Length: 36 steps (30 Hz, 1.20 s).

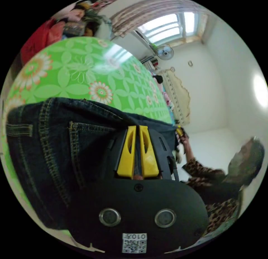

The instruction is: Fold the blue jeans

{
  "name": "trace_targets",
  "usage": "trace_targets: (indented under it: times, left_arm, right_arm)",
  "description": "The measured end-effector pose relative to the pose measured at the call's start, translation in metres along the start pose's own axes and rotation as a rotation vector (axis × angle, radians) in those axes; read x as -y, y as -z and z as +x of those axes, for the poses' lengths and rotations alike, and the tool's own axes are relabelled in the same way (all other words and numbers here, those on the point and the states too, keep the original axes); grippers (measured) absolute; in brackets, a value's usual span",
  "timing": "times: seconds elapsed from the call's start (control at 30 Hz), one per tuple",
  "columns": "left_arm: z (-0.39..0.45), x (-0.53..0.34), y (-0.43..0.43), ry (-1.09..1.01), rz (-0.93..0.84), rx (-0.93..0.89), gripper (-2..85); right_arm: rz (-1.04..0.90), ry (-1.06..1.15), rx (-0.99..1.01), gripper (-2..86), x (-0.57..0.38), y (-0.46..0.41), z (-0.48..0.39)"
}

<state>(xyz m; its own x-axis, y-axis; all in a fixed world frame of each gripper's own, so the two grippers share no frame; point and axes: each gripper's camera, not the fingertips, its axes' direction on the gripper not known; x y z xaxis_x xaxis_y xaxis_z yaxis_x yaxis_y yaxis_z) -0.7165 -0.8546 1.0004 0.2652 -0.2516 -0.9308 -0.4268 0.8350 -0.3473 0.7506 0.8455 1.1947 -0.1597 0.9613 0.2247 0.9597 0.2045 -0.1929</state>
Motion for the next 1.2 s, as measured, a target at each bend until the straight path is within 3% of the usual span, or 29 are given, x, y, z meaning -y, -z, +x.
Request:
trace_targets:
  times: [0.13,0.2,0.37,0.53,0.7,0.8,1.0,1.13,1.2]
  left_arm:
    - [0.014,-0.039,0.022,-0.027,0.030,0.077,-0.1]
    - [0.018,-0.060,0.025,-0.013,0.077,0.084,-0.1]
    - [0.042,-0.130,-0.002,0.081,0.092,0.167,-0.2]
    - [0.054,-0.173,-0.032,0.173,0.121,0.128,-0.1]
    - [0.129,-0.177,-0.057,-0.110,0.038,0.140,0.1]
    - [0.178,-0.185,-0.099,-0.260,-0.058,0.295,0.6]
    - [0.241,-0.201,-0.175,-0.523,-0.144,0.435,2.4]
    - [0.267,-0.207,-0.211,-0.707,-0.139,0.712,3.0]
    - [0.265,-0.205,-0.220,-0.736,-0.159,0.733,2.9]
  right_arm:
    - [0.206,0.034,0.210,10.6,-0.027,0.057,0.026]
    - [0.251,0.032,0.185,10.9,-0.047,0.075,0.034]
    - [0.185,-0.008,0.044,13.3,-0.116,0.093,0.046]
    - [0.035,-0.010,0.055,13.7,-0.187,0.060,0.047]
    - [-0.052,0.121,-0.019,13.5,-0.215,0.023,0.019]
    - [-0.114,0.200,-0.148,14.3,-0.225,-0.005,0.000]
    - [-0.291,0.133,-0.105,15.5,-0.235,-0.065,0.011]
    - [-0.284,0.117,-0.044,13.9,-0.235,-0.090,0.020]
    - [-0.269,0.112,-0.037,12.8,-0.232,-0.096,0.023]
